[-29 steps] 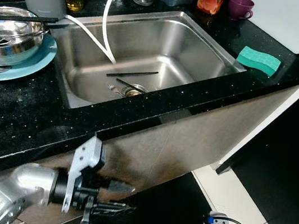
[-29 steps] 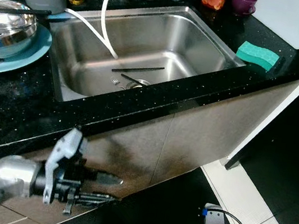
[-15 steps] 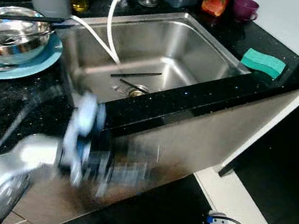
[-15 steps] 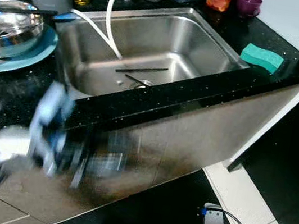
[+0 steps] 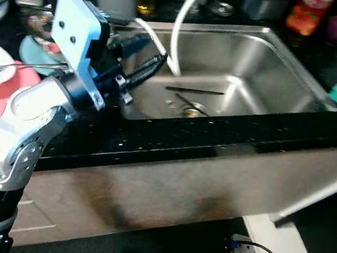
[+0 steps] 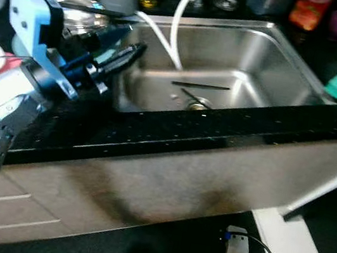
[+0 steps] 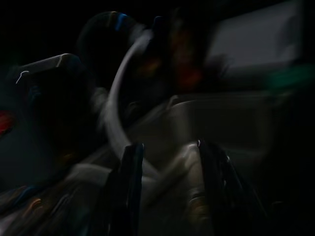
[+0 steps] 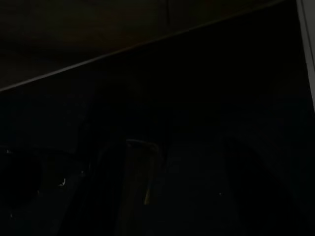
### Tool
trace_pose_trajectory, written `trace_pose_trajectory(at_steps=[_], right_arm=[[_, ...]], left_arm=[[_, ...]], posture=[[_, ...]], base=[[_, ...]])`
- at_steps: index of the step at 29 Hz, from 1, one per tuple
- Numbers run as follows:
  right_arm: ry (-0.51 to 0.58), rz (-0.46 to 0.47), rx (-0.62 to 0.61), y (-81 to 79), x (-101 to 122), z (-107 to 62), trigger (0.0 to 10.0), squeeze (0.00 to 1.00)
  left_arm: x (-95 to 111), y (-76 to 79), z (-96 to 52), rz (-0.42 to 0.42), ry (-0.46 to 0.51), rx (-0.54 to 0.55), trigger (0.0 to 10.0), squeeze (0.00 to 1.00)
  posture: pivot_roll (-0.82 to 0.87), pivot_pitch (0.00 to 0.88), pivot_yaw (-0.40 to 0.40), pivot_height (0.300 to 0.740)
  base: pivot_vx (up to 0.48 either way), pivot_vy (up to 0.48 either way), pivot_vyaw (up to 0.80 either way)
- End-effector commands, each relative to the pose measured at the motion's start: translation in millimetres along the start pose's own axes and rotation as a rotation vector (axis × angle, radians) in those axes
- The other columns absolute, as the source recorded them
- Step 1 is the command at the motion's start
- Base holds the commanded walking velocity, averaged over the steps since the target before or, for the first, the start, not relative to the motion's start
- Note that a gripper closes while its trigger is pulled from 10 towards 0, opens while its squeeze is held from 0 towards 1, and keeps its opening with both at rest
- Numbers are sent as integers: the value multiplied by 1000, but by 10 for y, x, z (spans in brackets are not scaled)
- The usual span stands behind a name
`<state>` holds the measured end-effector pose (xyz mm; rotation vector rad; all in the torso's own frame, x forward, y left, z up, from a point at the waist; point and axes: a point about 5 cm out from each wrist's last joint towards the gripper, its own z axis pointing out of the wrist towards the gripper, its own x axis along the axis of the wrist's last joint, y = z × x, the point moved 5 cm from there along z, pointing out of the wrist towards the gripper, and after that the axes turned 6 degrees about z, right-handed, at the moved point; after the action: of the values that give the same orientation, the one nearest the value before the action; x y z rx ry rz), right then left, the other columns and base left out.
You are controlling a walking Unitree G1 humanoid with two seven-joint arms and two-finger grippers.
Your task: Kitchen organization
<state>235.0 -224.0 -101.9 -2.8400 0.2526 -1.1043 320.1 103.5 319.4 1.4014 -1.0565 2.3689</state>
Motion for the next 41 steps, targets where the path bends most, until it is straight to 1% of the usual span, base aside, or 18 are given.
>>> trace_pose_trajectory(at_steps=[1,2,3,5,6,8,9,12,13,15,16,18,23,26,28,31,35,41], right_arm=[[-21,23,-8,26,-101,-24,10000,0],[-21,24,-7,24,-101,-24,10000,0],[-21,24,-7,24,-101,-24,10000,0],[-20,28,-3,18,-102,-24,10000,0],[-20,28,-3,18,-102,-24,10000,0],[-21,27,4,13,-103,-25,10000,0],[-23,24,8,9,-104,-24,10000,0],[-26,23,15,1,-104,-23,10000,0],[-26,23,16,-1,-103,-22,10000,0],[-26,23,16,-1,-103,-22,10000,0],[-26,23,17,-2,-100,-21,10000,0],[-27,24,20,-9,-92,-18,10000,0],[-26,30,28,-29,-85,-12,10000,0],[-24,32,31,-42,-77,-8,10000,0],[-23,31,30,-42,-75,-7,10000,0],[-24,27,4,-14,-79,-8,10000,0],[-28,30,-26,23,-91,-11,10000,0],[-41,23,-18,31,-116,-19,10000,0]], left_arm=[[-100,-40,-9,46,-53,21,10000,0],[-155,-102,-22,83,-86,48,10000,0],[-155,-102,-22,83,-86,48,10000,0],[-225,-314,-54,154,-155,155,10000,0],[-225,-314,-54,154,-155,155,10000,0],[-248,-474,-81,204,-194,255,10000,0],[-269,-501,-93,209,-204,280,10000,0],[-443,-398,-130,201,-250,276,10000,0],[-471,-340,-126,194,-250,267,10000,0],[-471,-340,-126,194,-250,267,10000,0],[-476,-292,-110,194,-244,262,10000,0],[-474,-165,-49,232,-226,229,10000,0],[-467,-72,12,299,-221,204,10000,0],[-432,-103,28,359,-217,211,10000,0],[-429,-114,28,376,-219,212,10000,0],[-420,-207,9,397,-227,246,10000,0],[-421,-303,-22,389,-234,281,10000,0],[-452,-401,-64,334,-245,307,10000,0]], posture=[[36,146,-3,740],[36,147,-1,740],[36,147,-1,740],[39,146,-1,740],[39,146,-1,740],[46,144,-5,740],[47,144,-5,740],[44,144,-5,740],[44,144,-5,740],[44,144,-5,740],[46,146,-7,740],[53,141,-8,740],[48,139,0,740],[47,139,3,740],[47,139,3,740],[45,140,4,740],[42,140,3,740],[41,127,1,740]], base=[[0,0,781],[0,0,781],[0,0,781],[0,0,781],[0,0,781],[0,0,781],[0,0,781],[0,0,781],[0,0,781],[0,0,781],[0,0,781],[0,0,781],[0,0,779],[0,0,775],[0,0,775],[0,0,517],[0,0,0],[0,-157,0]])
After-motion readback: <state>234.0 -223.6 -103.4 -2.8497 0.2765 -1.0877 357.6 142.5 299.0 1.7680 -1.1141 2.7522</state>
